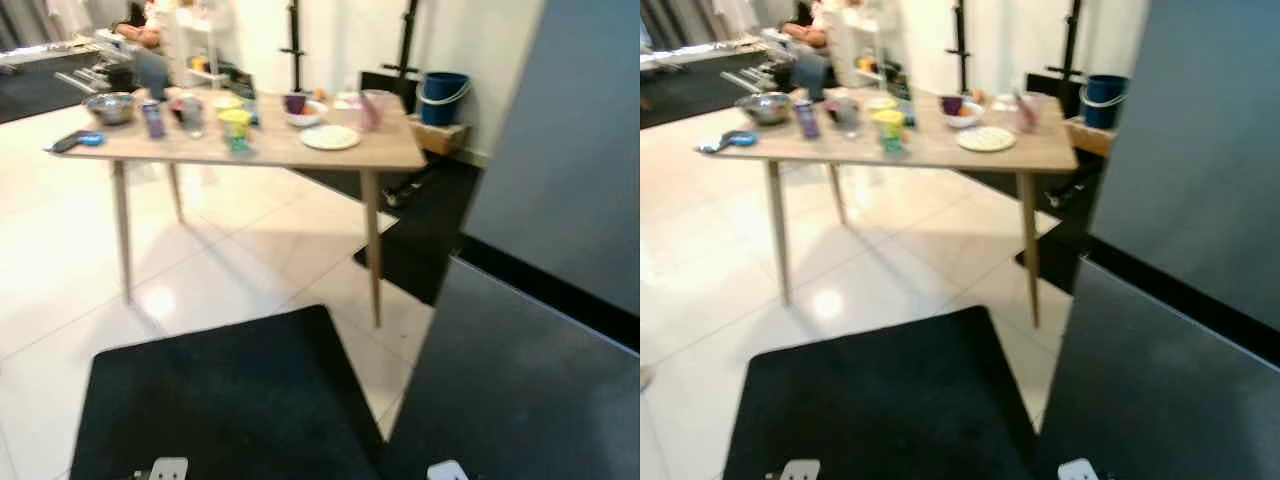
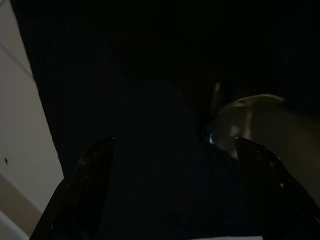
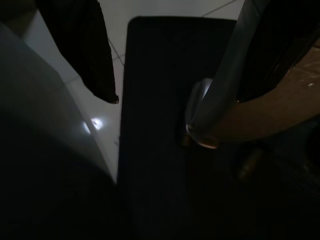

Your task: Restocking fridge

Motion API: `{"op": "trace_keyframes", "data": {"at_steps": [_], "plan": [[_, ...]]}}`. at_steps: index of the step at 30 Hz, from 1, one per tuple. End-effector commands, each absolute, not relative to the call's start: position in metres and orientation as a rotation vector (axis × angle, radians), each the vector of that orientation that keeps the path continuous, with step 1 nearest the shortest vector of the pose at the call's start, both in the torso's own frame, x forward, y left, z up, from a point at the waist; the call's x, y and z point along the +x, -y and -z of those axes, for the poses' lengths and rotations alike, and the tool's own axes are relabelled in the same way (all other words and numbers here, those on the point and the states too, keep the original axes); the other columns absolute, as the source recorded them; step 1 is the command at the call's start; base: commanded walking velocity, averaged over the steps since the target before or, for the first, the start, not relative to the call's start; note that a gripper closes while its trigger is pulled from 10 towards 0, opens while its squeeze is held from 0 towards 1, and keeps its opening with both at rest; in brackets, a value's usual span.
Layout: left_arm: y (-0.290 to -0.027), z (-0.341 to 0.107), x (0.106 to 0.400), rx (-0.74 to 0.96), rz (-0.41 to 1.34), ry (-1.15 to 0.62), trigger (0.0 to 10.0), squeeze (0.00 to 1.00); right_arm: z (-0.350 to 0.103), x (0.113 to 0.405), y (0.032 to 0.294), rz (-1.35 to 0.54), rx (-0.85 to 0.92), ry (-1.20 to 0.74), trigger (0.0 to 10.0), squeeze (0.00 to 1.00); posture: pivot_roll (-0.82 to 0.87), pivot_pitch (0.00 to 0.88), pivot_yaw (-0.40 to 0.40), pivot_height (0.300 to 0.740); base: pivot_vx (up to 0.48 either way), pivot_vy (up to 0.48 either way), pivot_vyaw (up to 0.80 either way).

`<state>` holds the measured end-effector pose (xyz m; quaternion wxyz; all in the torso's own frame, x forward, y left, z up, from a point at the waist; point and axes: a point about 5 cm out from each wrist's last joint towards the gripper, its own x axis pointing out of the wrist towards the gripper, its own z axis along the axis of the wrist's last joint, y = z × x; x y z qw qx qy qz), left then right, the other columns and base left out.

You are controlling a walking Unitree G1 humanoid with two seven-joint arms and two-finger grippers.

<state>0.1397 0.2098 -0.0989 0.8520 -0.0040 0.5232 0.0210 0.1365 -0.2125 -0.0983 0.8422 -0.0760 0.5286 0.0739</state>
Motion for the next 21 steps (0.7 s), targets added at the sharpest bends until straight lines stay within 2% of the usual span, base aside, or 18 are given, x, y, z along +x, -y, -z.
{"op": "trace_keyframes", "data": {"at_steps": [1, 8, 11, 21], "plan": [[-0.2152, 0.0975, 0.1407, -0.004, -0.058, -1.095, 10.0, 0.00, 0.1022, 0.1247, 0.2132, -0.148, -0.147, -1.150, 10.0, 0.00, -0.04, 0.039, 0.013, 0.740, 0.000, 0.000, 0.80], [-0.2102, 0.0960, 0.1473, -0.013, -0.047, -1.074, 10.0, 0.00, 0.1043, 0.1183, 0.2124, -0.157, -0.155, -1.169, 10.0, 0.00, -0.05, 0.038, 0.016, 0.740, 0.000, 0.000, 0.80], [-0.2094, 0.0958, 0.1480, -0.014, -0.045, -1.071, 10.0, 0.00, 0.1042, 0.1183, 0.2131, -0.152, -0.160, -1.165, 10.0, 0.00, -0.05, 0.036, 0.018, 0.740, 0.000, 0.000, 0.48], [-0.2067, 0.0968, 0.1461, -0.027, -0.037, -1.070, 10.0, 0.00, 0.1045, 0.1165, 0.2154, -0.142, -0.182, -1.173, 10.0, 0.00, -0.04, 0.036, 0.010, 0.740, 0.000, 0.000, 0.00]]}}
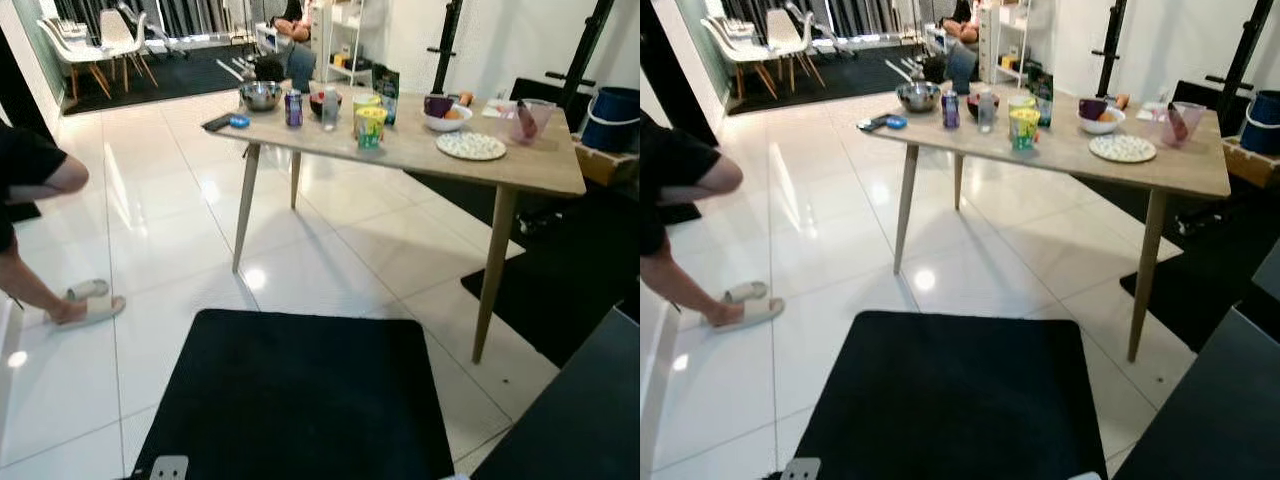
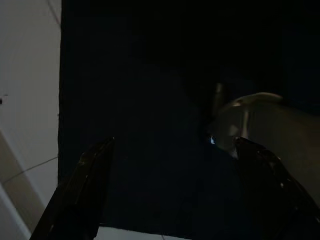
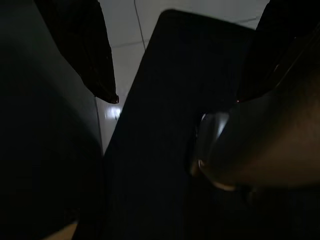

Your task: Restocking fridge

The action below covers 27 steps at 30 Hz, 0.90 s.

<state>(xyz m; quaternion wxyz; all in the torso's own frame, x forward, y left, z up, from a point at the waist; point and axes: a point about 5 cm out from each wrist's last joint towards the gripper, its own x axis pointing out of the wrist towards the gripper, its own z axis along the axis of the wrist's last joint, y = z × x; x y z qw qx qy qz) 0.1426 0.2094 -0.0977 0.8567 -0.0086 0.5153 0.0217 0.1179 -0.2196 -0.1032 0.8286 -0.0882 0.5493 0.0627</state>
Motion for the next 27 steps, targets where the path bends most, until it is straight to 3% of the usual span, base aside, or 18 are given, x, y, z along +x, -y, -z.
{"op": "trace_keyframes", "data": {"at_steps": [1, 5, 27], "plan": [[-0.207, 0.097, 0.145, -0.022, -0.030, -1.074, 10.0, 0.00, 0.104, 0.117, 0.214, -0.144, -0.182, -1.169, 10.0, 0.00, -0.05, 0.035, 0.008, 0.740, 0.000, 0.000, 0.00], [-0.206, 0.098, 0.144, -0.006, -0.018, -1.082, 10.0, 0.00, 0.104, 0.119, 0.213, -0.149, -0.185, -1.164, 10.0, 0.00, -0.04, 0.029, 0.003, 0.740, 0.000, 0.000, 0.00], [-0.204, 0.096, 0.150, 0.022, 0.014, -1.070, 10.0, 0.00, 0.102, 0.128, 0.209, -0.153, -0.184, -1.138, 10.0, 0.00, -0.05, 0.000, 0.009, 0.740, 0.278, 0.000, 0.00]]}}
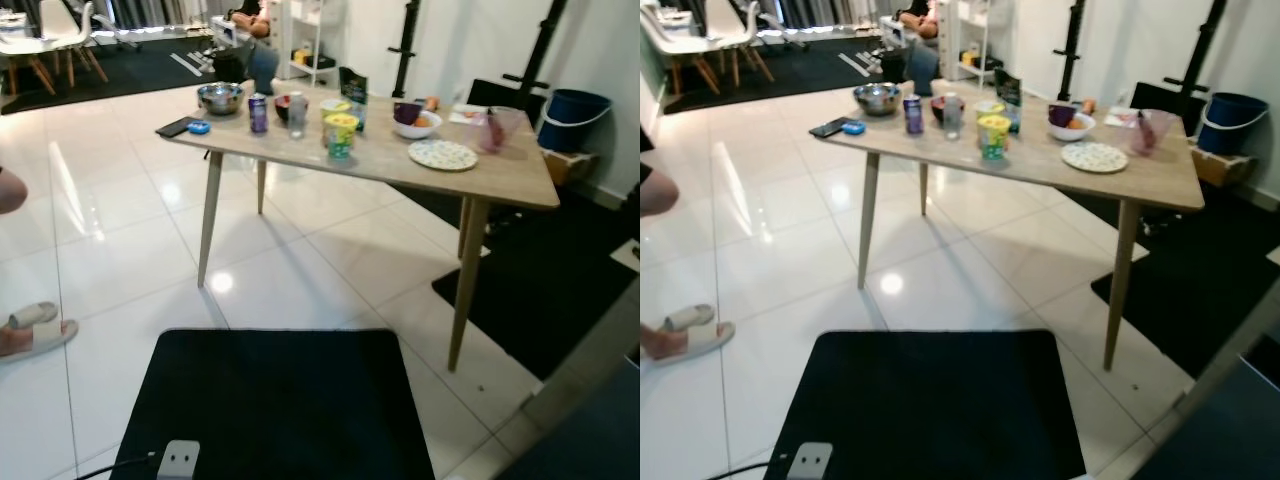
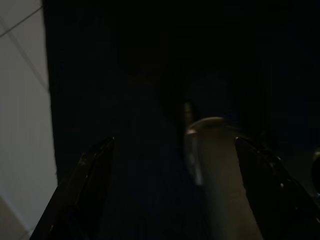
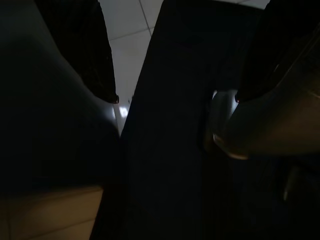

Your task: Restocking fridge

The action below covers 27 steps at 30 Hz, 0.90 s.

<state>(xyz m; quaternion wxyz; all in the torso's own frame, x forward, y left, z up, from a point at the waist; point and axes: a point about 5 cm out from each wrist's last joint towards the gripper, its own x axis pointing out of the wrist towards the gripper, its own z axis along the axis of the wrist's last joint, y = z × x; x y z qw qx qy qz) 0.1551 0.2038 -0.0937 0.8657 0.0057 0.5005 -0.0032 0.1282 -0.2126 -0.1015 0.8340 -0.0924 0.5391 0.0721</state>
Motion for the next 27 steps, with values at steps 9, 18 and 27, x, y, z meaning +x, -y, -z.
{"op": "trace_keyframes", "data": {"at_steps": [9, 18, 27], "plan": [[-0.2017, 0.0960, 0.1503, 0.021, 0.021, -1.070, 10.0, 0.00, 0.1016, 0.1294, 0.2100, -0.149, -0.183, -1.137, 10.0, 0.00, -0.05, 0.000, 0.006, 0.740, 0.285, 0.000, 0.00], [-0.2030, 0.0969, 0.1476, 0.024, 0.018, -1.078, 10.0, 0.00, 0.1022, 0.1287, 0.2082, -0.137, -0.146, -1.145, 10.0, 0.00, -0.04, 0.000, 0.009, 0.740, 0.284, 0.000, 0.00], [-0.2034, 0.0972, 0.1467, 0.028, 0.017, -1.080, 10.0, 0.00, 0.1023, 0.1297, 0.2060, -0.140, -0.138, -1.146, 10.0, 0.00, -0.03, 0.000, 0.007, 0.740, 0.283, 0.000, -0.49]]}}
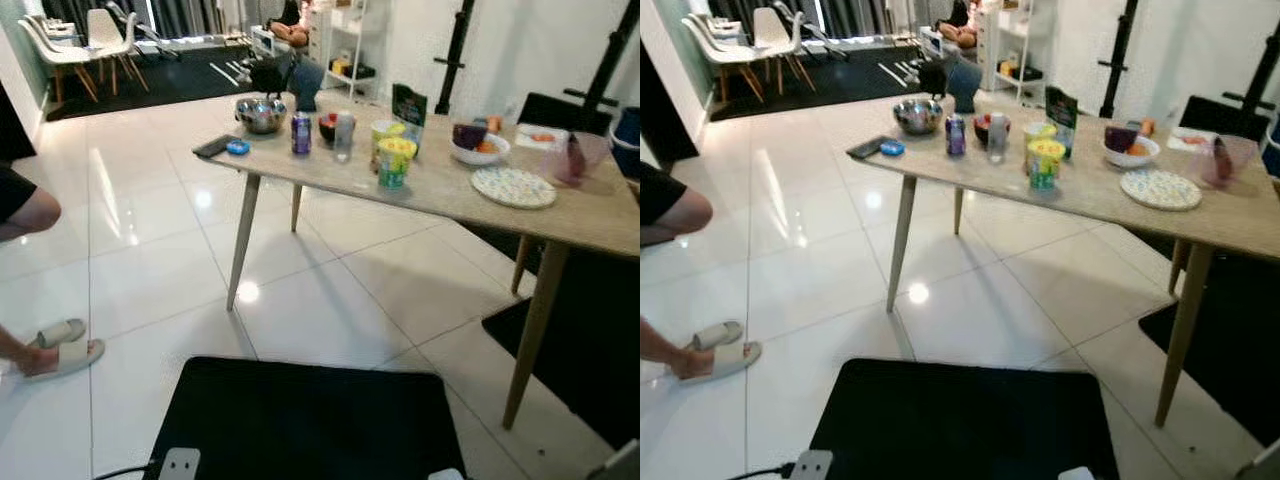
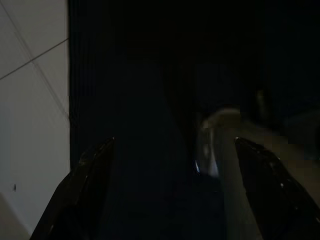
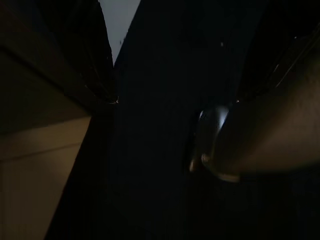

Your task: Restocking fridge

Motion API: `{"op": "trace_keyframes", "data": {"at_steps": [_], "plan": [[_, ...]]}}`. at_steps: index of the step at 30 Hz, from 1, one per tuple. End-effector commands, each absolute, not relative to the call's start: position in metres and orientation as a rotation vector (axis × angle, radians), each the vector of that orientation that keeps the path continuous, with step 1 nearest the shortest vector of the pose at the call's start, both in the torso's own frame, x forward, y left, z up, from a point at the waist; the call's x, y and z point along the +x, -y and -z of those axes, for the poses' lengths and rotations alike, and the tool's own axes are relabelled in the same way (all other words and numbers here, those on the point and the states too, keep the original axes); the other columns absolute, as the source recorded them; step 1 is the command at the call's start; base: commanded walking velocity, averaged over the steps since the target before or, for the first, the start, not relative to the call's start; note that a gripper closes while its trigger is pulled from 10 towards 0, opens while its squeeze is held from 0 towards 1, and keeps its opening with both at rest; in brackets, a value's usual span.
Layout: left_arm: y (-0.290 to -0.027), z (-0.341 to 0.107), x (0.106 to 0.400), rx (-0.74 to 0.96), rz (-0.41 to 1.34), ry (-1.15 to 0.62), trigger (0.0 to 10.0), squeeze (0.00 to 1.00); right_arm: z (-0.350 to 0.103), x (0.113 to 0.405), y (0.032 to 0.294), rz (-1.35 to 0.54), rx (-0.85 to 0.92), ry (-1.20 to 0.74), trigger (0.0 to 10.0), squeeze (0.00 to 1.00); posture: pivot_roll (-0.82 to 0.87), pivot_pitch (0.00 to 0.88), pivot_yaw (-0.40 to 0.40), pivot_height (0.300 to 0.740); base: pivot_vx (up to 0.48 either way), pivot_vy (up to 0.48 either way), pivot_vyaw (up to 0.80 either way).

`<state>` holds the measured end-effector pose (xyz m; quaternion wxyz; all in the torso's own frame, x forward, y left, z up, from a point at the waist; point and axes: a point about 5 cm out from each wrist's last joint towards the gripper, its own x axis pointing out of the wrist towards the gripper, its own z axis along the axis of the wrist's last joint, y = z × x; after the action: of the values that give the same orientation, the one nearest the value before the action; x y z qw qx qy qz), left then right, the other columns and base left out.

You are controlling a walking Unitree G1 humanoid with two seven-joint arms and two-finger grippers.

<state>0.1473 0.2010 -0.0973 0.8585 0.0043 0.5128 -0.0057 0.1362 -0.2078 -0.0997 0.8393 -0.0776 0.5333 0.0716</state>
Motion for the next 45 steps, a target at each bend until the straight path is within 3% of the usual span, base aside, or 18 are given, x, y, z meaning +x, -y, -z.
{"op": "trace_keyframes", "data": {"at_steps": [1, 21, 45], "plan": [[-0.203, 0.097, 0.146, 0.029, 0.017, -1.081, 10.0, 0.00, 0.102, 0.130, 0.206, -0.143, -0.143, -1.144, 10.0, 0.00, -0.03, 0.000, 0.007, 0.740, 0.289, 0.000, 0.00], [-0.201, 0.097, 0.147, 0.020, 0.021, -1.076, 10.0, 0.00, 0.100, 0.128, 0.219, -0.143, -0.171, -1.150, 10.0, 0.00, -0.03, 0.000, -0.009, 0.740, 0.373, 0.000, 0.00], [-0.200, 0.098, 0.146, 0.032, 0.035, -1.082, 10.0, 0.00, 0.101, 0.130, 0.215, -0.139, -0.154, -1.149, 10.0, 0.00, -0.03, 0.000, -0.001, 0.740, 0.413, 0.000, 0.00]]}}
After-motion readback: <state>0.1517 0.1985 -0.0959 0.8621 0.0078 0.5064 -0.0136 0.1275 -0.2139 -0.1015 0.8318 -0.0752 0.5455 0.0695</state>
